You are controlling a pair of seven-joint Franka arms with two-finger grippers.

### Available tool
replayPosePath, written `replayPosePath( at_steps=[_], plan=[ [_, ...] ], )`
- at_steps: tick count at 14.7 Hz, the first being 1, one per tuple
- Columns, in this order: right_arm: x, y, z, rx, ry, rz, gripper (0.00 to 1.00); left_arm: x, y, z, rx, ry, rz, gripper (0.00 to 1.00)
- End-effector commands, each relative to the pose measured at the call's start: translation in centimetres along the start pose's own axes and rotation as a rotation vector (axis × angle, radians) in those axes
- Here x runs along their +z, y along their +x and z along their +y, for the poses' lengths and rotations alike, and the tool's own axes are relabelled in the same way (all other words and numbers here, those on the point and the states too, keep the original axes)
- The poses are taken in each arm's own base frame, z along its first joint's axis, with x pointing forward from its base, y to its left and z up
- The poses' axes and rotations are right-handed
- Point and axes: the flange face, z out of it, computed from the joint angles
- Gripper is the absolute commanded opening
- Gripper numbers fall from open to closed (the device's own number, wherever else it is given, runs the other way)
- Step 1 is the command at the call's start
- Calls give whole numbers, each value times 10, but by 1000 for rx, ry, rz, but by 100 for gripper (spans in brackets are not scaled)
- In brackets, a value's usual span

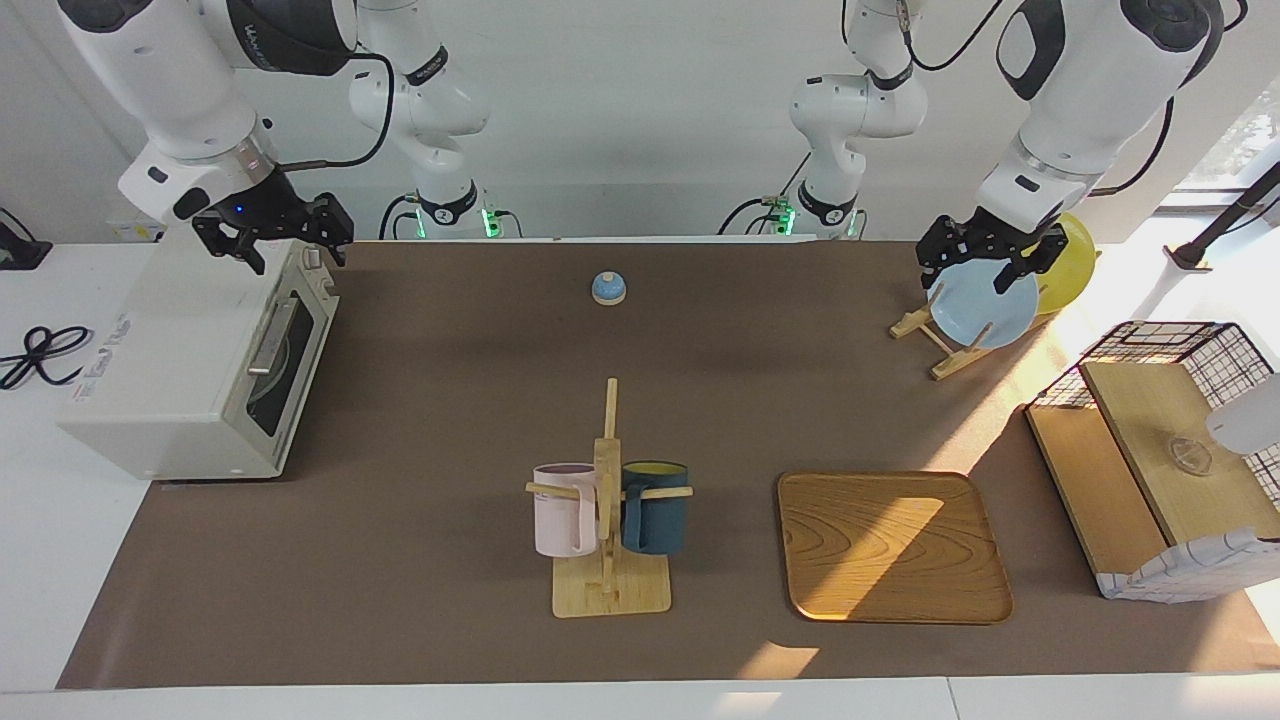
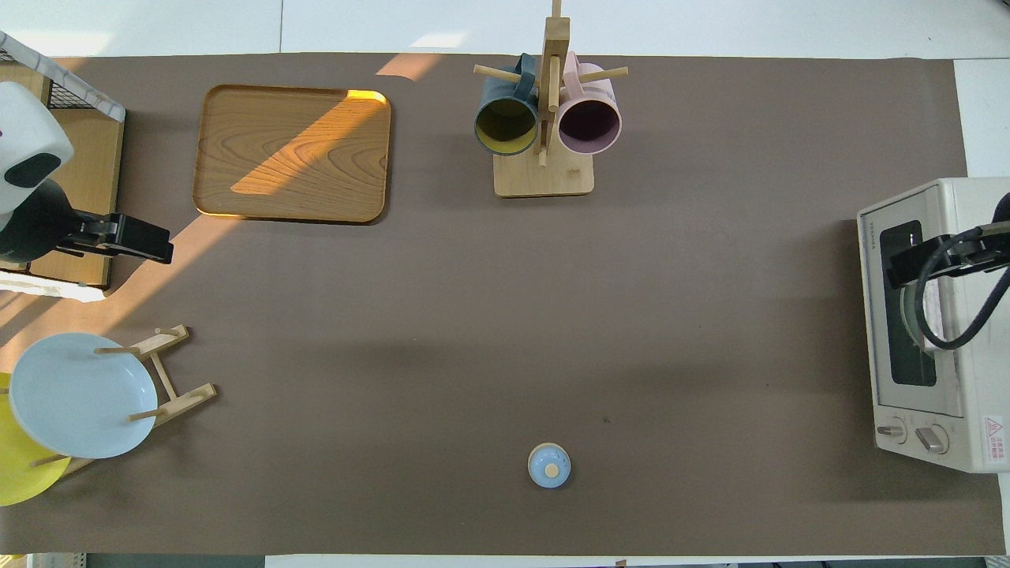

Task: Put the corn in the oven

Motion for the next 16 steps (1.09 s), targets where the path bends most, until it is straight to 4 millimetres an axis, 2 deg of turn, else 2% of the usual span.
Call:
replayPosePath(
  at_steps=[1,8,10,16],
  plan=[
    [-5,-2,0,-6,14,-7,100,-4,-9,-4,7,19,-3,100],
    [-5,1,3,20,11,5,100,-4,-9,-3,10,19,-3,100],
    [-6,2,-3,46,12,7,100,-4,-9,-3,10,19,-3,100],
    [-6,3,-5,48,21,10,100,-4,-9,-3,9,19,-3,100]
  ],
)
